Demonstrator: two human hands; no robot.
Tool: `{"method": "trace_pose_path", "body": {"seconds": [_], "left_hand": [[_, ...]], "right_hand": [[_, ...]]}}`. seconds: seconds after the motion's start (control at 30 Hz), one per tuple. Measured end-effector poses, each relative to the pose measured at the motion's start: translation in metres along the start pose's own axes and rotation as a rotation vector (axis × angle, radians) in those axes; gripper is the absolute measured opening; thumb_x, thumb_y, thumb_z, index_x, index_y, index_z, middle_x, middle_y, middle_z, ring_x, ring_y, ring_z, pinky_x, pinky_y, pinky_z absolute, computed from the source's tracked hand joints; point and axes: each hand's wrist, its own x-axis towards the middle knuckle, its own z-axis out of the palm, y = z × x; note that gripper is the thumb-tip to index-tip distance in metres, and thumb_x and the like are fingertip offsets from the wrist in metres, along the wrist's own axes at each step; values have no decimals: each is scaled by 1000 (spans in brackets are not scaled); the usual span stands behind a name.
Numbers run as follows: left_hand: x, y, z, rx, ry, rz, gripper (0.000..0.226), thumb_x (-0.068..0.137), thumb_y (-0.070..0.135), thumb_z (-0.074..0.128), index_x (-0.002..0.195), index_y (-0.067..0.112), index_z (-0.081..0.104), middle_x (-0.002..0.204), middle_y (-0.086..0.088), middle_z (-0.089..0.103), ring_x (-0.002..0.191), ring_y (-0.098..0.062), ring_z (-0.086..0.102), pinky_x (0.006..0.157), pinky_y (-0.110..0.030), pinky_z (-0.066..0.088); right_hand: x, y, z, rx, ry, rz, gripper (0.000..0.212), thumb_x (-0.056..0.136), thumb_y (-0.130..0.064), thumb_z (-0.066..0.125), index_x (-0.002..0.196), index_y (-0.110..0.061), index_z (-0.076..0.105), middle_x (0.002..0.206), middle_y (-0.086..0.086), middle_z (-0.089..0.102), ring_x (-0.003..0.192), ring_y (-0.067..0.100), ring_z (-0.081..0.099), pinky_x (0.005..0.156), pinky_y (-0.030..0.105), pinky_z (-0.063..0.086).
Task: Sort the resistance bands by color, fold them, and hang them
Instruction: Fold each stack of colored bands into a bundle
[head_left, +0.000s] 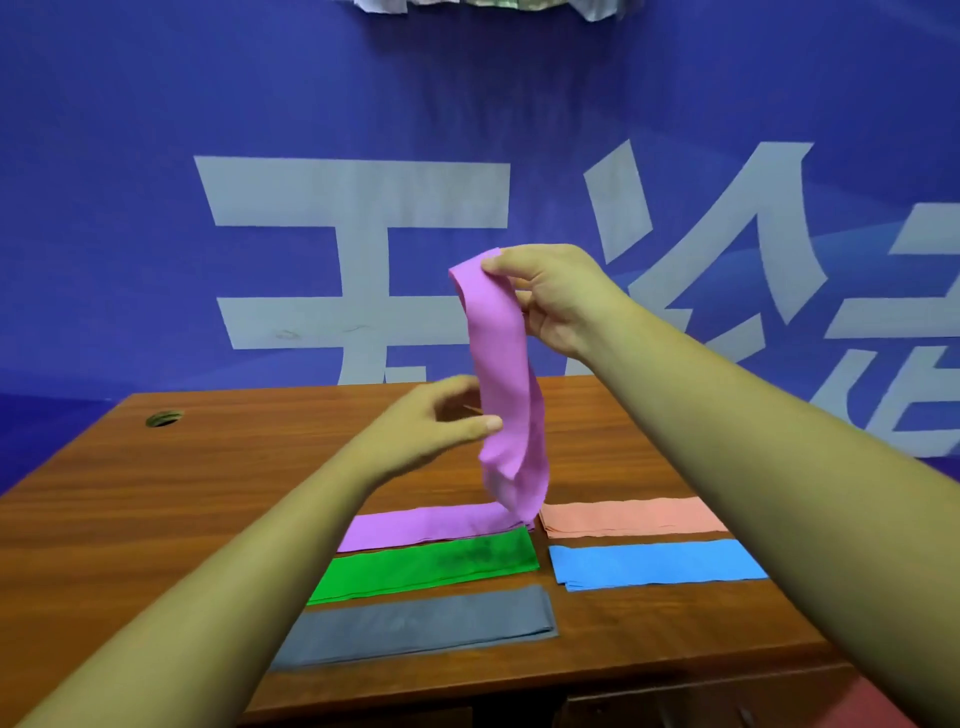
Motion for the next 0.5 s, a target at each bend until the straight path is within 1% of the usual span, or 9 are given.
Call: {"method": "trace_pose_path", "body": {"seconds": [0.03,0.1,0.17,0.23,0.3,0.33,0.43,0.47,0.5], "left_hand": [[-1,-2,4,34,-7,0,26,90,20,68,115,12,67,113,2,72,103,-11,66,93,-28,51],[-1,-5,8,62,7,-9,13,93,13,63,103,8,71,101,-2,73,93,-11,66,88,-32,52],[-2,-3,11,-19,46,-35,11,95,10,59,99,5,69,92,-6,71,84,-14,64,80,-32,54],[-2,6,11,-138,128,-67,10,96,10,57,94,9,67,79,-7,62,68,-12,58,67,-27,51],[3,21,8,-222,244,-69,14,96,10,56,87,14,66,67,-3,55,55,-7,52,58,-22,48],[6,28,6,-259,295,-59,14,96,10,56,86,14,65,62,1,56,52,-6,51,56,-20,48],[17,49,-5,-296,382,-27,11,98,11,54,96,7,65,55,9,59,49,-3,53,54,-20,48],[21,54,-9,-285,404,-27,13,98,10,54,99,5,65,54,10,59,48,-3,54,56,-21,48],[23,57,-13,-272,426,-35,15,98,9,52,102,3,65,53,10,58,48,-3,54,59,-23,49]], "right_hand": [[0,-3,-2,-5,32,-2,4,84,-2,66,86,-3,69,86,16,65,75,25,62,67,36,49],[3,-4,-7,-11,103,7,6,82,0,67,87,-2,69,86,16,67,73,24,64,66,36,53],[6,-2,-15,-7,165,28,9,81,0,67,90,-3,68,85,16,65,70,23,62,65,35,54],[7,4,-24,-27,192,54,8,84,-5,65,92,-4,64,84,14,62,67,22,59,68,35,53],[6,14,-32,-38,146,134,13,89,-14,62,98,-5,59,83,13,61,70,26,60,78,41,55],[3,19,-35,-47,100,203,18,91,-21,61,99,-5,57,82,13,61,71,27,62,82,43,55],[-11,30,-36,-130,-63,387,32,95,-39,53,86,-9,56,67,8,65,61,24,64,78,40,54],[-16,34,-36,-140,-100,406,36,95,-43,52,82,-10,56,65,7,66,61,23,64,78,39,53],[-20,37,-35,-139,-128,404,39,95,-47,51,82,-10,57,68,8,68,64,24,66,80,39,53]]}}
